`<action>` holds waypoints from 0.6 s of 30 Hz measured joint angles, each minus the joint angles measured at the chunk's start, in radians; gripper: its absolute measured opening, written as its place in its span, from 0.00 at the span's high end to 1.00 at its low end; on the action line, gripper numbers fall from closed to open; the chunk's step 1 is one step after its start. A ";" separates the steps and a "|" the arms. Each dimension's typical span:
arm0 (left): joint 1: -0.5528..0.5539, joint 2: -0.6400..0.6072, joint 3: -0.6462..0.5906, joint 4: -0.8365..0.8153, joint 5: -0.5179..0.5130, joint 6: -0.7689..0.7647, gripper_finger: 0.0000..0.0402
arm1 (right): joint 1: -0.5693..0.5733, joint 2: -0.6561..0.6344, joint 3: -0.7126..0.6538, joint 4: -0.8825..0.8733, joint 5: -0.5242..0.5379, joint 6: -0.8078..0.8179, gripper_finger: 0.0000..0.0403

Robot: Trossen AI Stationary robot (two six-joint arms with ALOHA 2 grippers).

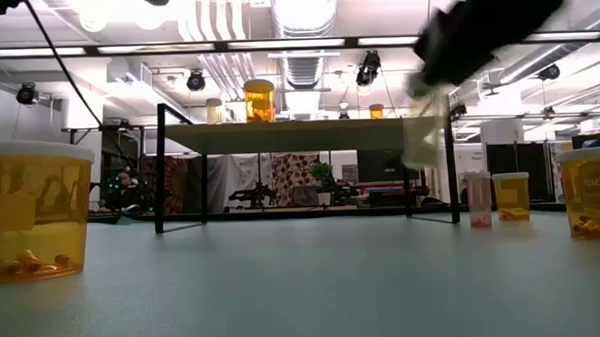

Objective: Pick and place medicine bottles onto shelf by color
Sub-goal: Put the small green pill bottle on the shelf

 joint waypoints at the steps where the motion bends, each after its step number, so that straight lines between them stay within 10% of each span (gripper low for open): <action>1: 0.000 0.025 0.010 -0.001 -0.015 0.000 0.33 | -0.012 0.000 0.021 -0.013 0.001 -0.018 0.73; 18: 0.019 0.209 0.161 -0.160 -0.097 -0.028 0.33 | -0.133 0.008 0.266 -0.032 -0.001 -0.268 0.73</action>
